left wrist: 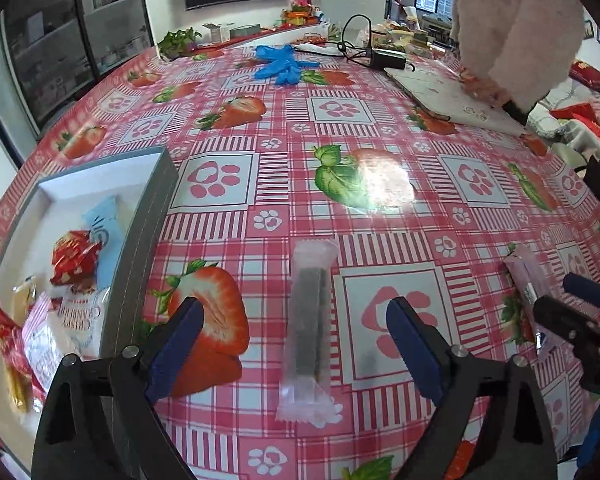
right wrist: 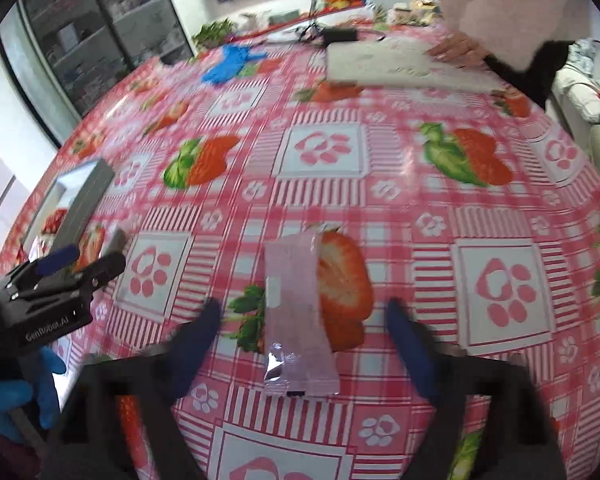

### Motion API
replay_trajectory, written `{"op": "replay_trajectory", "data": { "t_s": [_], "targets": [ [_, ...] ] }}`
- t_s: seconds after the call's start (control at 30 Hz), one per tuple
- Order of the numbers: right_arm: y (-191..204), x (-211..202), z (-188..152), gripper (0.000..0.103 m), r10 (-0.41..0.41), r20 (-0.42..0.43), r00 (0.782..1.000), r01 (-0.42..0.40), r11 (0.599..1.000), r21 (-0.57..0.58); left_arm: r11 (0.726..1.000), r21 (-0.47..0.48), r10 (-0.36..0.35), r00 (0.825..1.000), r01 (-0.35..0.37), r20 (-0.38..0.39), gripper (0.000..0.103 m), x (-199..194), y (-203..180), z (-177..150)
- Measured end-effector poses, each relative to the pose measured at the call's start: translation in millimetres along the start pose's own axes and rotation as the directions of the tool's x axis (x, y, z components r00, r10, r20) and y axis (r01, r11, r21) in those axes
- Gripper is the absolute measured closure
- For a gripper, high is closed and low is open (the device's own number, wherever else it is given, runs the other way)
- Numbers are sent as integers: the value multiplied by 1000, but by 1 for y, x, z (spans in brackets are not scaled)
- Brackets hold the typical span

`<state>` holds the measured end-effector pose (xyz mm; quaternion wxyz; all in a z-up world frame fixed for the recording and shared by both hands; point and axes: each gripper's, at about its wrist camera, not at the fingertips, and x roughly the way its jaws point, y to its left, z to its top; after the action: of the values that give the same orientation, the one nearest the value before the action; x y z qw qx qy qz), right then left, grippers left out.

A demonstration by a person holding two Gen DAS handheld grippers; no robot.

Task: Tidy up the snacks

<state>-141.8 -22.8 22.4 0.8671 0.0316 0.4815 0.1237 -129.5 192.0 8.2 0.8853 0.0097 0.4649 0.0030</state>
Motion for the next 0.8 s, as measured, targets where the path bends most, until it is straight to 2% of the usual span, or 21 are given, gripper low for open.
{"op": "replay_trajectory", "data": {
  "t_s": [0.1,0.17,0.23,0.33,0.43,0.8],
  "targets": [
    [4,5,5,15,-18,-4,1000,18,1000,-16,1000,10,23,999,-23,-25,5,17,-1,1],
    [6,16,7,15,-32,-24,999,32,999,-15,1000,-19,-5,1000,5,-7,1,21,2,0],
    [14,22,6,2,-59,-13,998,58,998,-33,1000,-25,-13,1000,13,8,0,21,3,-1],
    [31,31,0,0,-145,14,989,146,982,-119,1000,-22,-17,1000,17,12,0,22,3,-1],
    [32,30,-3,0,-112,45,993,117,984,-135,1000,-22,-17,1000,17,12,0,22,3,-1],
    [32,30,-4,0,-115,54,992,121,984,-133,1000,-21,-17,1000,18,12,0,22,2,-1]
  ]
}}
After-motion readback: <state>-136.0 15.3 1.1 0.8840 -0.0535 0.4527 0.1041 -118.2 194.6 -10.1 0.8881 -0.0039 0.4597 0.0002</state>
